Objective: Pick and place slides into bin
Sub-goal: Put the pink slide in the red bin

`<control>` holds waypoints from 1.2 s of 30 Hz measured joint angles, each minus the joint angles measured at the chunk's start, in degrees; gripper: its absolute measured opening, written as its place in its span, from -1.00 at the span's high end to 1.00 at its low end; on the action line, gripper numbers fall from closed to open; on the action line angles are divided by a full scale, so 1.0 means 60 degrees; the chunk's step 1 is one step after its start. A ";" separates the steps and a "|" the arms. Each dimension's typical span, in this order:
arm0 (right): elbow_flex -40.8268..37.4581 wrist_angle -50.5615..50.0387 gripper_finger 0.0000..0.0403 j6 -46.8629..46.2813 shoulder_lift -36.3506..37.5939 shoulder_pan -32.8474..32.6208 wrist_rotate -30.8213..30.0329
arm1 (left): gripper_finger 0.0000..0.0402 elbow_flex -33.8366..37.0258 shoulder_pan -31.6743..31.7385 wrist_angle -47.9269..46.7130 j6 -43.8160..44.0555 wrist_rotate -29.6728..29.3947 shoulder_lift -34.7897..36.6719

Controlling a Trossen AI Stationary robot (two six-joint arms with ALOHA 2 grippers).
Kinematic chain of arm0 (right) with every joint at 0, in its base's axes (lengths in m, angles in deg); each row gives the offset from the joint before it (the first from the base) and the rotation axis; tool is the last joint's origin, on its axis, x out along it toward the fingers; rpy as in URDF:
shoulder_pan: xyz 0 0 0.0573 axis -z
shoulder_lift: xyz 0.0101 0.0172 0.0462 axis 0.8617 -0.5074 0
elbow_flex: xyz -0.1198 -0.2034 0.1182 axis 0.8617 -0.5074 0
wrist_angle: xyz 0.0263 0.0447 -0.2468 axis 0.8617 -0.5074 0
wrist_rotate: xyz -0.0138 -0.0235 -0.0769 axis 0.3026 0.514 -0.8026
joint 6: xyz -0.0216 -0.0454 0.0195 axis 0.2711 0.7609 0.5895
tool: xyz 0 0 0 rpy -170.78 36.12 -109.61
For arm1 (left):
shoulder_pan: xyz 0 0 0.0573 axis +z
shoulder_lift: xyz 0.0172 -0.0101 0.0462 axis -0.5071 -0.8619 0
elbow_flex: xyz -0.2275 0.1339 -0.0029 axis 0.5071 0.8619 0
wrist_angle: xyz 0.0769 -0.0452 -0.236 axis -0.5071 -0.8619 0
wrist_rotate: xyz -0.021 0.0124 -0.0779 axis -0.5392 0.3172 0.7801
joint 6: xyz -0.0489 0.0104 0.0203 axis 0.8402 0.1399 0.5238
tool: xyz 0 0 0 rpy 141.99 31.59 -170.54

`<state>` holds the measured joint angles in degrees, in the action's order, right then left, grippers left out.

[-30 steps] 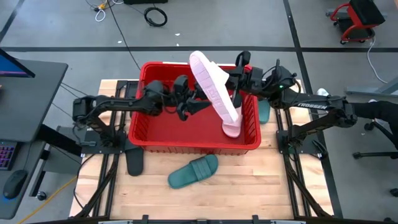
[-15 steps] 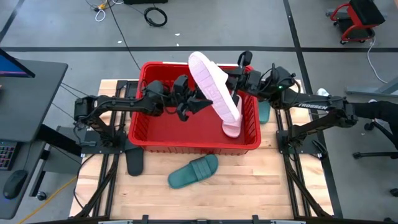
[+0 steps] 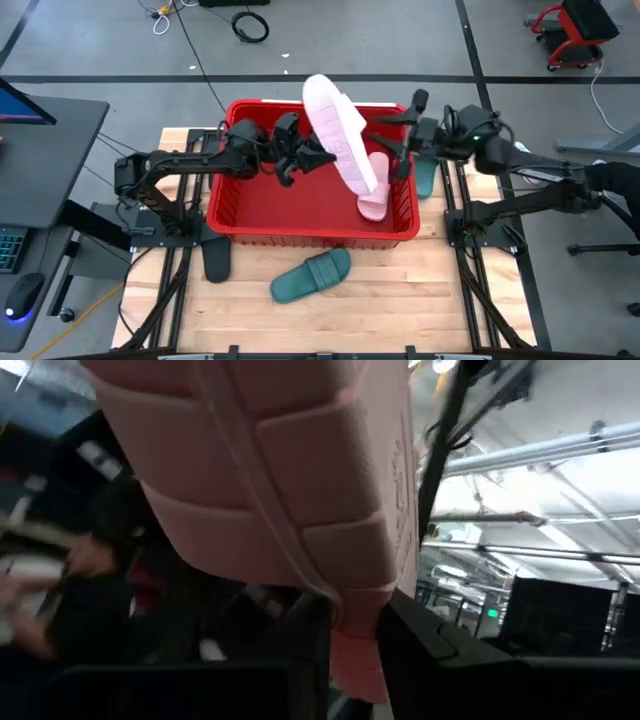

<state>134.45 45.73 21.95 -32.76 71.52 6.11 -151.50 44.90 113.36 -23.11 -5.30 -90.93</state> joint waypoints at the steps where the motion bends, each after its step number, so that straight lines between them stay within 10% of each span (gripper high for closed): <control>1: 0.0000 -0.0564 0.04 -0.0207 0.0197 -0.0003 -0.0165 | 0.68 0.0003 0.0103 -0.0584 0.0002 -0.0001 0.0077; 13: 0.0000 -0.4782 -0.44 -0.2167 0.1928 -0.0003 -0.2284 | 0.69 -0.2459 0.0740 -0.9023 -0.0607 -0.0664 -0.0652; 36: 0.0000 -0.4828 -0.42 -0.2615 0.2031 -0.0005 -0.2549 | 0.70 -0.3716 0.0816 -0.9969 0.0531 -0.1005 -0.4126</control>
<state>134.45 16.76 6.26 -20.57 71.49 -9.19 -173.80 49.80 53.55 -19.92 -11.34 -115.68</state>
